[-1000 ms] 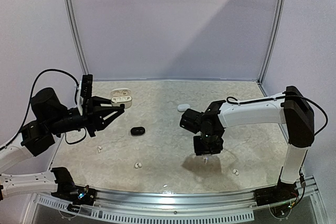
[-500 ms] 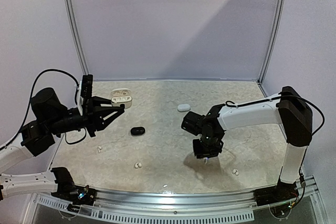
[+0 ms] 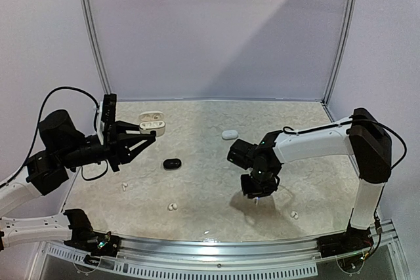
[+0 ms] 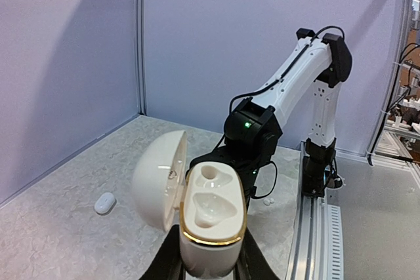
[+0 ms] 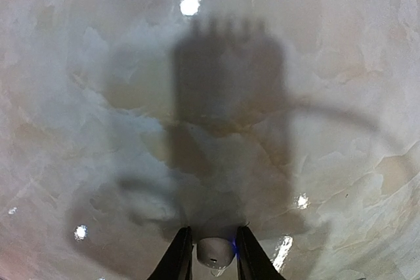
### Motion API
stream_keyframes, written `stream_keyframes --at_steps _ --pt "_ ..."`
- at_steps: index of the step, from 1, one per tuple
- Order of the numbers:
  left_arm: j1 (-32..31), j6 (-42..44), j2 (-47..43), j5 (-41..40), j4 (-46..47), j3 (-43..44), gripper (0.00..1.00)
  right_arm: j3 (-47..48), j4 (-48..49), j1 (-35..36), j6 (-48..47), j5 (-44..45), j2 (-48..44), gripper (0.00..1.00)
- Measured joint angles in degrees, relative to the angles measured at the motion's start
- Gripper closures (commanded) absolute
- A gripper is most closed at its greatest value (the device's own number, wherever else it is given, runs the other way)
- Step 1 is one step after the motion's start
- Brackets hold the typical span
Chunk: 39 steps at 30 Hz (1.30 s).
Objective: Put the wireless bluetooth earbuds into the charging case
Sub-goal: Pick up the right earbud from the center of the board, then insert the right earbud into the right side groove of the charging case.
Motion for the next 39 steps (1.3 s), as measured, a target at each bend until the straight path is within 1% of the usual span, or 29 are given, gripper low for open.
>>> stream_keyframes --at_steps 6,16,21,25,29,32,33,34,36,39 --pt "0.0 0.0 0.1 0.0 0.0 0.0 1.00 -0.5 0.1 0.0 -1.0 0.0 -0.4 0.85" --pt "0.0 0.1 0.2 0.0 0.0 0.0 1.00 -0.5 0.2 0.0 -1.9 0.0 -0.5 1.00" --pt "0.0 0.4 0.5 0.0 -0.1 0.0 1.00 0.4 -1.5 0.1 -2.8 1.3 -0.8 1.00" --pt "0.0 0.7 0.5 -0.2 -0.1 0.0 1.00 6.3 -5.3 0.8 -4.2 5.4 -2.4 1.00" --pt "0.0 1.0 0.5 -0.8 0.4 0.0 1.00 20.2 -7.3 4.0 -7.5 13.7 -5.7 1.00" --pt "0.0 1.3 0.5 -1.1 2.1 0.0 1.00 28.8 -3.8 8.7 -11.6 19.8 -9.1 1.00" --pt "0.0 1.6 0.5 -1.1 3.0 0.0 1.00 30.5 -1.1 10.6 -13.5 21.7 -10.6 1.00" --pt "0.0 1.9 0.5 -1.1 3.8 0.0 1.00 31.9 3.7 12.5 -16.8 24.2 -12.0 1.00" --pt "0.0 2.5 0.5 -1.1 5.4 -0.1 1.00 32.3 8.9 16.1 -20.5 26.1 -14.5 1.00" --pt "0.0 3.5 0.4 -1.1 7.3 -0.3 1.00 32.4 20.1 20.6 -29.8 27.6 -15.5 1.00"
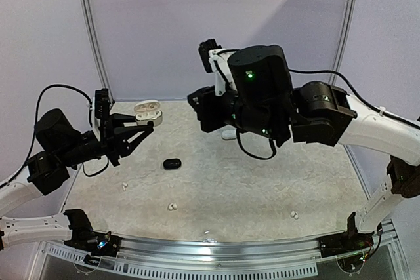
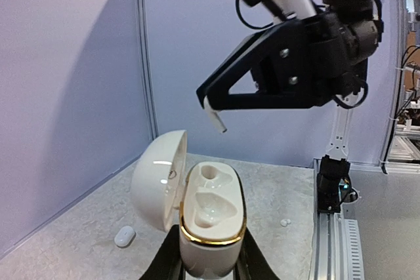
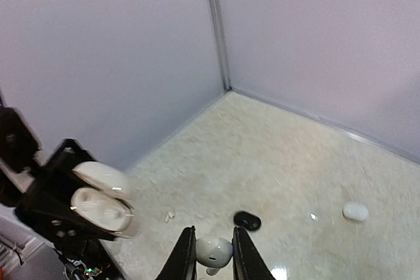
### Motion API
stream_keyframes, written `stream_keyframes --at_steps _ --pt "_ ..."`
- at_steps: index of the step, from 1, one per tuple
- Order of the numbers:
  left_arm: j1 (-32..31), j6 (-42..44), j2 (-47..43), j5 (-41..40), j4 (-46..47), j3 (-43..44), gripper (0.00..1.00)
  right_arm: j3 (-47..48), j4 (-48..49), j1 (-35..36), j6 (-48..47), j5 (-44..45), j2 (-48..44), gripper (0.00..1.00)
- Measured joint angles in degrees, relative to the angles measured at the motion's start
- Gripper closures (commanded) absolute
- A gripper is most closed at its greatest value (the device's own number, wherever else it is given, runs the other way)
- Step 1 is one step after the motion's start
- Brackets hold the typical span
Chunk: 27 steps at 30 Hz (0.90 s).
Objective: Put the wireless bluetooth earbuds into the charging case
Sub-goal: Insert the right earbud into the right side groove of the charging case.
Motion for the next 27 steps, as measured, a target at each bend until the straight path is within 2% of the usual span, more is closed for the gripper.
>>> stream_keyframes --at_steps 5,10,17,27 --pt "0.0 0.7 -0.1 0.5 1.6 -0.2 1.00 -0.1 16.0 5.0 -16.7 -2.4 2.0 1.00" --pt "0.0 0.7 -0.5 1.3 1.7 -0.2 1.00 -0.5 24.5 5.8 -26.6 -6.0 4.1 1.00" --pt "0.0 0.2 -0.7 2.4 1.7 -0.2 1.00 -2.4 28.4 5.8 -32.9 -7.2 4.5 1.00" --pt "0.0 -0.7 -0.7 3.4 1.7 -0.2 1.00 -3.8 28.7 5.7 -34.2 -6.8 4.8 1.00"
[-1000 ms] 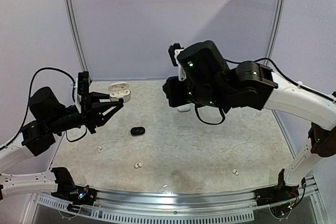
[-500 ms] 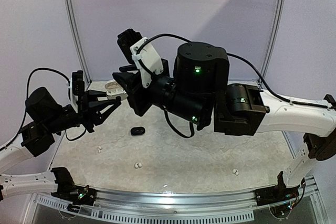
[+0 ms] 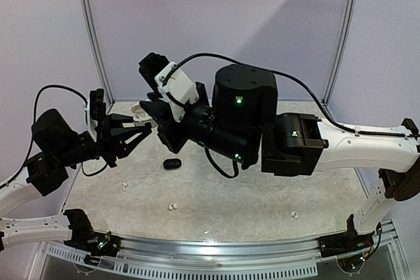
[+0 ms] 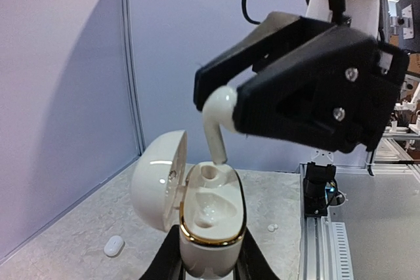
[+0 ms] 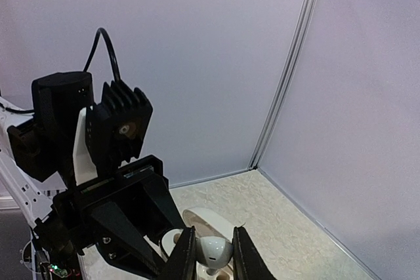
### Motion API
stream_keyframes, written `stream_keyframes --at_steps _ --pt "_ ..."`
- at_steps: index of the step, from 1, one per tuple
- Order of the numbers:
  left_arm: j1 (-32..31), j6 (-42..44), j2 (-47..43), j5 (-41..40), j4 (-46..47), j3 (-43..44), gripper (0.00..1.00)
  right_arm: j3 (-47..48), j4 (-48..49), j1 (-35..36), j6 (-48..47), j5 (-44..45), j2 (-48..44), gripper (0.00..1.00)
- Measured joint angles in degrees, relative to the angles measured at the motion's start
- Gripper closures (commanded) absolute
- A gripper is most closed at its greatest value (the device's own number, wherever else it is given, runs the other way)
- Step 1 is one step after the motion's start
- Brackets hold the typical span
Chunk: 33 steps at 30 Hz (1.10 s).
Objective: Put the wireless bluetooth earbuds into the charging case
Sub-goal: Insert the right earbud into the right side groove of the charging case.
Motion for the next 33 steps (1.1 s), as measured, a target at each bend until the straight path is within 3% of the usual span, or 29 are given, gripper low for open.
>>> stream_keyframes --at_steps 25,30,33 --pt "0.0 -1.8 0.0 0.3 -0.7 0.0 1.00 -2.1 -0.1 0.0 -1.3 3.3 0.0 1.00" --pt "0.0 -1.9 0.0 0.3 -1.2 0.0 1.00 -2.4 -0.4 0.0 -1.6 3.6 0.0 0.87" --pt "0.0 -1.9 0.0 0.3 -1.4 0.0 1.00 -2.5 -0.6 0.0 -1.7 3.6 0.0 0.85"
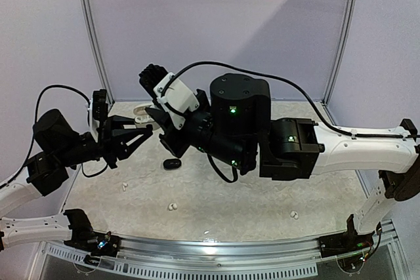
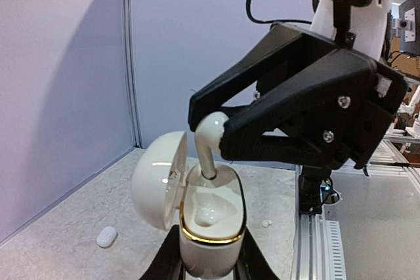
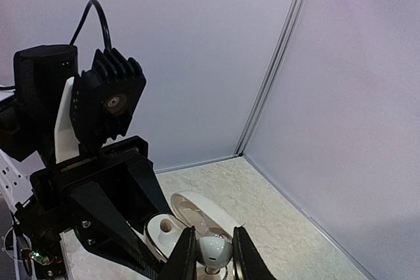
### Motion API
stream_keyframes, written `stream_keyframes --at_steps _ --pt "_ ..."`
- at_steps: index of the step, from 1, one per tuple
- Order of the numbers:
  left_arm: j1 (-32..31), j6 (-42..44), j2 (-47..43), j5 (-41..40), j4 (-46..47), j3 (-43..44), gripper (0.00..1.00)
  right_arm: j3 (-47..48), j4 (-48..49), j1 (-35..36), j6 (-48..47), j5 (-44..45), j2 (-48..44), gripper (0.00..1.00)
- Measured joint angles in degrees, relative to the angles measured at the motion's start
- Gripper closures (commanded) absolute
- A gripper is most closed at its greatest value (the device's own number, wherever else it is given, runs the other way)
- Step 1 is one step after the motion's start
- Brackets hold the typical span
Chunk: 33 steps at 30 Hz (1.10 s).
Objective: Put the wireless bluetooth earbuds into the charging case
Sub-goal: Insert the right earbud into the right side groove of the charging case.
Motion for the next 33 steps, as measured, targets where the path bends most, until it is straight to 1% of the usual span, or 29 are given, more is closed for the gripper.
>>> stream_keyframes --at_steps 4,6,10,19,23,33 --pt "0.0 0.0 0.0 0.0 -0.2 0.0 1.00 0.0 -0.3 0.0 0.0 0.0 0.0 0.84" --pt "0.0 0.0 0.0 0.0 -0.2 0.0 1.00 0.0 -0.3 0.0 0.0 0.0 0.0 0.81" --pt "0.0 0.0 0.0 -0.1 -0.2 0.0 1.00 0.0 -0.3 0.0 -0.2 0.0 0.0 0.79" --pt "0.0 0.0 0.0 -0.4 0.2 0.0 1.00 0.0 -2.4 0.0 -0.5 0.0 0.0 0.81" --pt "0.0 0.0 0.0 -0.4 0.2 0.0 1.00 0.4 -3.0 0.0 -0.6 0.0 0.1 0.79" --pt "0.0 -0.3 0.0 -0.3 0.1 0.0 1.00 4.0 -5.7 0.0 -0.3 1.8 2.0 0.66"
